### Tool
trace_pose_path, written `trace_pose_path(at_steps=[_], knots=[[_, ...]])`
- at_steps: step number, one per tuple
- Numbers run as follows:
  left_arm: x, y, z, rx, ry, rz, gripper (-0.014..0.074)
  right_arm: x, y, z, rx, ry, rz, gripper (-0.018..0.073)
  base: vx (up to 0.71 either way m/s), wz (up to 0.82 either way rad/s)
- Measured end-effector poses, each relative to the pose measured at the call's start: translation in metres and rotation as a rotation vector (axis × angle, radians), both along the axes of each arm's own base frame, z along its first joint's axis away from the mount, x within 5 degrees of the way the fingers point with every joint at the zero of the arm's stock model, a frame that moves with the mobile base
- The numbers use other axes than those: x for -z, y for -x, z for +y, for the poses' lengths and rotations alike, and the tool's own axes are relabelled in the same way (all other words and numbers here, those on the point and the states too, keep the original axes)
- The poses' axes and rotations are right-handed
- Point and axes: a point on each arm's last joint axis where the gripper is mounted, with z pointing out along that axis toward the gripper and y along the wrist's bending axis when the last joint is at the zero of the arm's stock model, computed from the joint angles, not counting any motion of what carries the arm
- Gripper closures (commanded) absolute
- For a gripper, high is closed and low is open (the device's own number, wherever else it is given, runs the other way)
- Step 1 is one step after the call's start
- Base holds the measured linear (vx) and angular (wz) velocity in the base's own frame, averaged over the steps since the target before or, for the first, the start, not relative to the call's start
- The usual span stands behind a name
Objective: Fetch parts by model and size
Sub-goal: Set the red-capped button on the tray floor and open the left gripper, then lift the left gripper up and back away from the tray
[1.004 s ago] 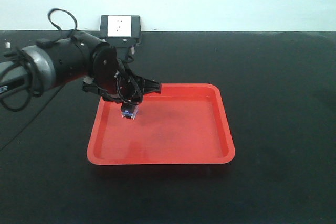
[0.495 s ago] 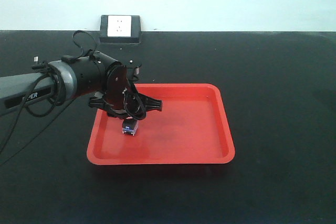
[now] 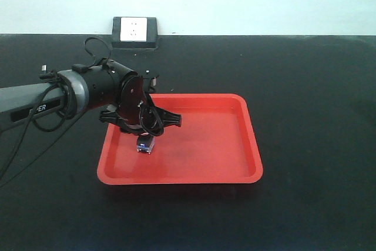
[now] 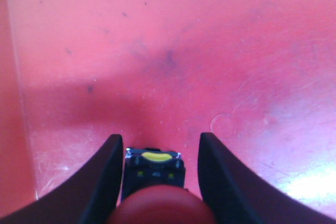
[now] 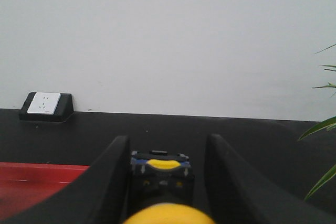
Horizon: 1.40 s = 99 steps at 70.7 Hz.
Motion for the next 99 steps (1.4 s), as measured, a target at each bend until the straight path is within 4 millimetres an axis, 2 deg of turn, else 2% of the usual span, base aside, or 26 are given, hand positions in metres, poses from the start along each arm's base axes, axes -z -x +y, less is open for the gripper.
trace_pose_path(at_steps=[15, 35, 46, 55, 79, 91, 99], knots=[[0.0, 0.0, 0.0, 0.0, 0.0, 0.0, 0.0386, 0.0, 0.0, 0.0, 0.0, 0.0, 0.0, 0.0568, 0.0, 0.0], [0.001, 0.002, 0.001, -0.002, -0.01, 0.019, 0.0069, 0.0, 0.0, 0.0, 0.0, 0.0, 0.0, 0.0568, 0.0, 0.0], [-0.003, 0.002, 0.001, -0.002, -0.009, 0.014, -0.0027, 0.0, 0.0, 0.0, 0.0, 0.0, 0.0, 0.0568, 0.0, 0.0], [-0.018, 0.003, 0.004, 0.011, -0.022, -0.025, -0.0034, 0.0, 0.0, 0.0, 0.0, 0.0, 0.0, 0.0568, 0.0, 0.0], [-0.094, 0.026, 0.025, 0.05, -0.082, -0.152, -0.0004, 0.0, 0.0, 0.0, 0.0, 0.0, 0.0, 0.0568, 0.0, 0.0], [-0.119, 0.052, 0.04, 0.081, -0.088, -0.211, 0.0022, 0.0, 0.0, 0.0, 0.0, 0.0, 0.0, 0.0568, 0.0, 0.0], [-0.135, 0.079, 0.054, 0.098, -0.074, -0.272, 0.0032, 0.0, 0.0, 0.0, 0.0, 0.0, 0.0, 0.0568, 0.0, 0.0]])
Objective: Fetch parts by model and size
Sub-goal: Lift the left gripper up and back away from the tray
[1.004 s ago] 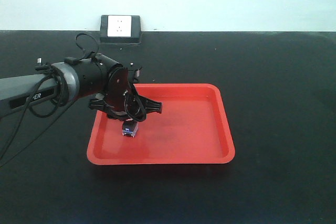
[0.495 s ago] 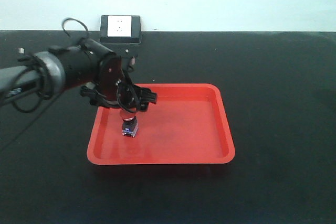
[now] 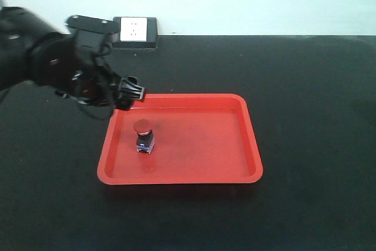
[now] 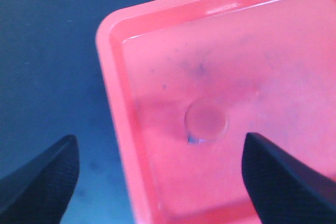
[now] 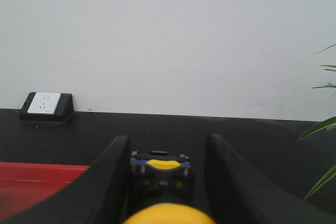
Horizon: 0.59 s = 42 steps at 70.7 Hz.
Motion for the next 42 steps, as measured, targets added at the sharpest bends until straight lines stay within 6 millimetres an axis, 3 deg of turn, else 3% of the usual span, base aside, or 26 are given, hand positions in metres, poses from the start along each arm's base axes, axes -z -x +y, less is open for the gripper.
trace_pose_path(at_steps=[13, 26, 42], knots=[[-0.023, 0.05, 0.029, 0.041, 0.011, -0.156, 0.007, 0.0, 0.0, 0.0, 0.0, 0.0, 0.0, 0.0568, 0.0, 0.0], [-0.045, 0.103, 0.061, 0.072, -0.001, -0.337, 0.0165, 0.0, 0.0, 0.0, 0.0, 0.0, 0.0, 0.0568, 0.0, 0.0], [-0.052, 0.166, 0.097, 0.074, 0.009, -0.505, 0.0412, 0.0, 0.0, 0.0, -0.001, -0.003, 0.0, 0.0568, 0.0, 0.0]])
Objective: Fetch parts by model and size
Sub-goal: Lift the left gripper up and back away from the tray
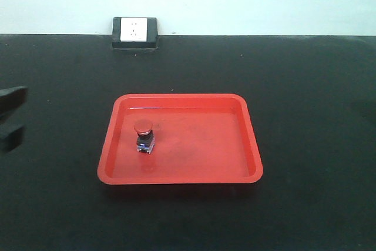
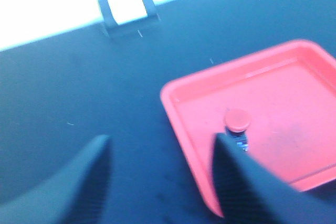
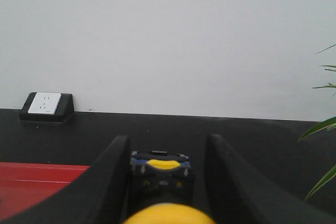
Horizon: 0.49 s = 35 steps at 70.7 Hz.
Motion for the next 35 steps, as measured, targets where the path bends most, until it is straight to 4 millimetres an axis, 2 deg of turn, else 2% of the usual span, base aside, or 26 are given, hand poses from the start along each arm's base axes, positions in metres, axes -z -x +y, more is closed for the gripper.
trace_pose_path(at_steps=[10, 23, 35], knots=[[0.007, 0.03, 0.016, -0.001, 0.028, -0.059, 0.0603, 0.0, 0.0, 0.0, 0.0, 0.0, 0.0, 0.0568, 0.0, 0.0], [0.024, 0.065, 0.035, -0.002, 0.052, -0.129, 0.0604, 0.0, 0.0, 0.0, 0.0, 0.0, 0.0, 0.0568, 0.0, 0.0], [0.039, 0.086, 0.047, -0.006, 0.074, -0.177, 0.0603, 0.0, 0.0, 0.0, -0.006, -0.001, -0.001, 0.0568, 0.0, 0.0]])
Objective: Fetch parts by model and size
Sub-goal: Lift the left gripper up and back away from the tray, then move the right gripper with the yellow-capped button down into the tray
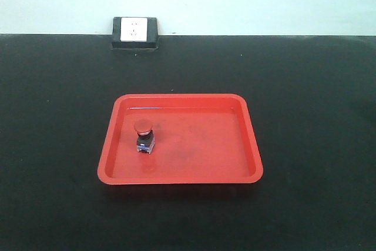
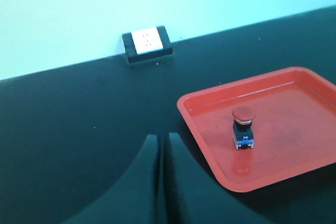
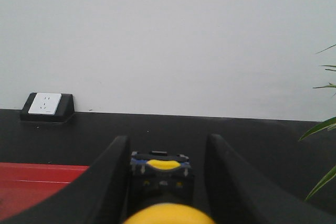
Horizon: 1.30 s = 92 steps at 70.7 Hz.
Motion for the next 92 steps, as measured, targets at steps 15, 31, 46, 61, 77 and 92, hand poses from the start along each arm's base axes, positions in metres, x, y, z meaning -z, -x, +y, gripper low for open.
trace_pose_path(at_steps=[15, 31, 46, 61, 77, 92], knots=[[0.006, 0.013, 0.007, -0.003, 0.022, -0.044, 0.0603, -0.002, -0.009, 0.008, -0.112, -0.009, -0.013, 0.0568, 0.0, 0.0], [0.006, 0.014, 0.008, -0.003, 0.025, -0.047, 0.0603, -0.009, -0.046, 0.026, -0.224, 0.005, 0.106, 0.0567, 0.0, 0.0], [0.006, 0.014, 0.008, -0.003, 0.025, -0.047, 0.0603, -0.02, -0.095, 0.059, -0.333, 0.042, 0.255, 0.0564, 0.0, 0.0], [0.007, 0.014, 0.008, -0.004, 0.024, -0.047, 0.0603, -0.014, -0.149, 0.103, -0.41, 0.086, 0.47, 0.0563, 0.0, 0.0], [0.007, 0.014, 0.008, -0.004, 0.024, -0.047, 0.0603, 0.001, -0.214, 0.134, -0.307, -0.038, 0.754, 0.0563, 0.0, 0.0], [0.007, 0.014, 0.008, -0.004, 0.023, -0.045, 0.0603, 0.017, -0.266, 0.157, -0.182, -0.061, 0.967, 0.0563, 0.0, 0.0]])
